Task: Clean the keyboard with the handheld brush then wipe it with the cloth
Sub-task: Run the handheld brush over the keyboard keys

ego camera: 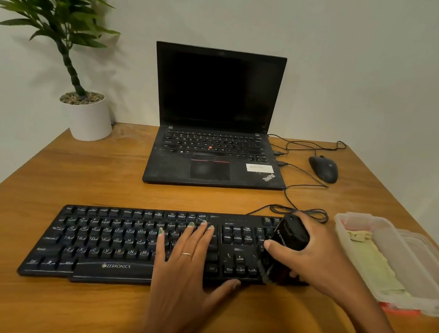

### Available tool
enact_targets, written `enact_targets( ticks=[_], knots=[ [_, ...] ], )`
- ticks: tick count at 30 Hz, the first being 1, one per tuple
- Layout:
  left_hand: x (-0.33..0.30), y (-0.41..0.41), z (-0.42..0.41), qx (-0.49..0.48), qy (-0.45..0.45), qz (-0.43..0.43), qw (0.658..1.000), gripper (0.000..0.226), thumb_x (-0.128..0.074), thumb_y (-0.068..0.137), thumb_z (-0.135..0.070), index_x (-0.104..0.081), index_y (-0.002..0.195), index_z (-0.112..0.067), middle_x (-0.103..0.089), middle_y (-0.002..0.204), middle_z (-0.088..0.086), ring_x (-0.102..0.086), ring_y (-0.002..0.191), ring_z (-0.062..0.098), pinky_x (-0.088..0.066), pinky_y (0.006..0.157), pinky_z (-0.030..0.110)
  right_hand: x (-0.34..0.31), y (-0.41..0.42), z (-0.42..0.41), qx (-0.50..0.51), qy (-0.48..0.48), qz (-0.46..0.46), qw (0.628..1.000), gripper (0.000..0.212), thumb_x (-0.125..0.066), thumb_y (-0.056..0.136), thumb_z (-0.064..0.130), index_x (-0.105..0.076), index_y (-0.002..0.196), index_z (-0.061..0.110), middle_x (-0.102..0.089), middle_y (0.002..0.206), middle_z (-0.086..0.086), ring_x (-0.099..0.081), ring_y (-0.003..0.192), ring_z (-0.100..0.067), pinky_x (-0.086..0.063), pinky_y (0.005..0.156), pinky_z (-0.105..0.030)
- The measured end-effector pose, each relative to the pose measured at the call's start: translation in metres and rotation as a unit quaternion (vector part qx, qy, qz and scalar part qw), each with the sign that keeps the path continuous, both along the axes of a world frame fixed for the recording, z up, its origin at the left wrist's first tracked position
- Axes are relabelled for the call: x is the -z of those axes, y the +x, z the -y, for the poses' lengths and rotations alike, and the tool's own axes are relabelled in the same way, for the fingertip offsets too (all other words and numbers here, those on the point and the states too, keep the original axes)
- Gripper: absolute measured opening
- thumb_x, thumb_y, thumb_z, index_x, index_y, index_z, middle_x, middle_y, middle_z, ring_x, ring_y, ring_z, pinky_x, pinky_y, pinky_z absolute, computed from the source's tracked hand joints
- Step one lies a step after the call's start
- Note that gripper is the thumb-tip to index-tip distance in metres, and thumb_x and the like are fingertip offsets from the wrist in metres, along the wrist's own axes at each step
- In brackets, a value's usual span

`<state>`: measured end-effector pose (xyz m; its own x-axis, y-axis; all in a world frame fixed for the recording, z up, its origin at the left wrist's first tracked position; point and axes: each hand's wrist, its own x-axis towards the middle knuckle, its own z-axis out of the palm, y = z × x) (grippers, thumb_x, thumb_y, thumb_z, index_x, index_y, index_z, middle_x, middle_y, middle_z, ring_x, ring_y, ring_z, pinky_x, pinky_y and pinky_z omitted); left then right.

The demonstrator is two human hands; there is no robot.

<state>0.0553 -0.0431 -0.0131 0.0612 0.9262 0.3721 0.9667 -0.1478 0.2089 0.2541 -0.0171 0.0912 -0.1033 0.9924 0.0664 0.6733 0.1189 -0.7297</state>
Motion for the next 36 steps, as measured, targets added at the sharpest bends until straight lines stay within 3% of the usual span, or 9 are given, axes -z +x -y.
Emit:
enact_targets(
  ticks=[3, 8, 12, 15, 19, 27, 29, 33, 36],
  knots=[
    [0.0, 0.0, 0.001, 0.003, -0.006, 0.001, 1.0, 0.092, -0.026, 0.081, -0.085, -0.055, 0.133, -0.015, -0.058, 0.134, 0.0, -0.055, 0.122, 0.019, -0.015, 0.109, 0.046, 0.002, -0.011, -0.017, 0.021, 0.03, 0.052, 0.998, 0.026, -0.07, 0.078, 0.039, -0.054, 0.089, 0.022, -0.062, 0.079, 0.003, -0.061, 0.069, -0.013, -0.054, 0.058, -0.032],
    [0.002, -0.001, -0.001, 0.004, -0.019, -0.012, 1.0, 0.089, -0.029, 0.082, -0.083, -0.052, 0.135, -0.016, -0.058, 0.134, 0.0, -0.055, 0.123, 0.017, -0.019, 0.107, 0.045, 0.01, -0.028, -0.039, 0.077, 0.126, 0.026, 0.989, 0.026, -0.066, 0.084, 0.035, -0.054, 0.093, 0.015, -0.062, 0.079, 0.003, -0.057, 0.07, -0.009, -0.044, 0.057, -0.021],
    [0.004, -0.001, -0.002, -0.002, -0.02, -0.014, 1.0, 0.086, -0.029, 0.084, -0.081, -0.051, 0.135, -0.016, -0.058, 0.134, 0.001, -0.054, 0.124, 0.017, -0.02, 0.107, 0.045, 0.007, -0.021, -0.036, 0.049, 0.081, 0.027, 0.995, 0.024, -0.066, 0.081, 0.034, -0.056, 0.093, 0.016, -0.063, 0.077, 0.001, -0.061, 0.065, -0.015, -0.055, 0.057, -0.035],
    [0.003, 0.0, -0.003, -0.006, -0.011, -0.014, 1.0, 0.084, -0.026, 0.085, -0.079, -0.053, 0.133, -0.014, -0.06, 0.131, 0.002, -0.056, 0.122, 0.018, -0.022, 0.106, 0.045, -0.002, -0.017, -0.036, 0.006, 0.04, 0.057, 0.998, 0.027, -0.067, 0.081, 0.034, -0.056, 0.096, 0.016, -0.065, 0.079, 0.001, -0.062, 0.058, -0.013, -0.053, 0.049, -0.027],
    [0.003, 0.0, -0.002, -0.002, -0.02, -0.019, 1.0, 0.083, -0.025, 0.087, -0.077, -0.056, 0.131, -0.015, -0.06, 0.132, 0.002, -0.056, 0.122, 0.017, -0.021, 0.106, 0.046, -0.002, -0.027, -0.043, 0.029, 0.105, 0.057, 0.992, 0.032, -0.066, 0.082, 0.036, -0.056, 0.102, 0.014, -0.064, 0.082, 0.0, -0.059, 0.073, -0.013, -0.048, 0.059, -0.024],
    [0.0, -0.002, -0.001, -0.005, -0.044, -0.01, 0.999, 0.081, -0.021, 0.089, -0.075, -0.054, 0.133, -0.016, -0.058, 0.133, 0.001, -0.053, 0.125, 0.016, -0.009, 0.113, 0.041, -0.004, -0.031, -0.048, 0.03, 0.082, 0.099, 0.991, 0.034, -0.064, 0.084, 0.037, -0.054, 0.106, 0.012, -0.063, 0.081, -0.001, -0.058, 0.066, -0.014, -0.047, 0.054, -0.025],
    [0.0, -0.002, 0.0, -0.006, -0.048, -0.013, 0.999, 0.081, -0.02, 0.089, -0.075, -0.054, 0.133, -0.016, -0.058, 0.133, 0.001, -0.053, 0.125, 0.016, -0.012, 0.113, 0.041, 0.0, -0.035, -0.046, 0.057, 0.114, 0.109, 0.986, 0.039, -0.063, 0.085, 0.038, -0.053, 0.111, 0.011, -0.06, 0.079, 0.001, -0.053, 0.065, -0.011, -0.042, 0.051, -0.021],
    [0.001, -0.002, -0.001, -0.009, -0.039, -0.017, 0.999, 0.08, -0.021, 0.089, -0.074, -0.055, 0.132, -0.015, -0.059, 0.133, 0.001, -0.054, 0.124, 0.016, -0.017, 0.11, 0.043, -0.002, -0.036, -0.043, 0.004, 0.054, 0.096, 0.994, 0.03, -0.066, 0.082, 0.037, -0.054, 0.096, 0.013, -0.063, 0.079, -0.002, -0.061, 0.065, -0.017, -0.052, 0.056, -0.033],
    [0.001, -0.002, -0.001, -0.008, -0.038, -0.022, 0.999, 0.08, -0.023, 0.089, -0.074, -0.054, 0.133, -0.015, -0.058, 0.133, 0.001, -0.054, 0.124, 0.016, -0.019, 0.109, 0.043, -0.003, -0.035, -0.044, 0.046, 0.092, 0.104, 0.989, 0.03, -0.064, 0.084, 0.037, -0.054, 0.1, 0.014, -0.063, 0.079, 0.0, -0.059, 0.068, -0.014, -0.046, 0.053, -0.025]
  ],
)
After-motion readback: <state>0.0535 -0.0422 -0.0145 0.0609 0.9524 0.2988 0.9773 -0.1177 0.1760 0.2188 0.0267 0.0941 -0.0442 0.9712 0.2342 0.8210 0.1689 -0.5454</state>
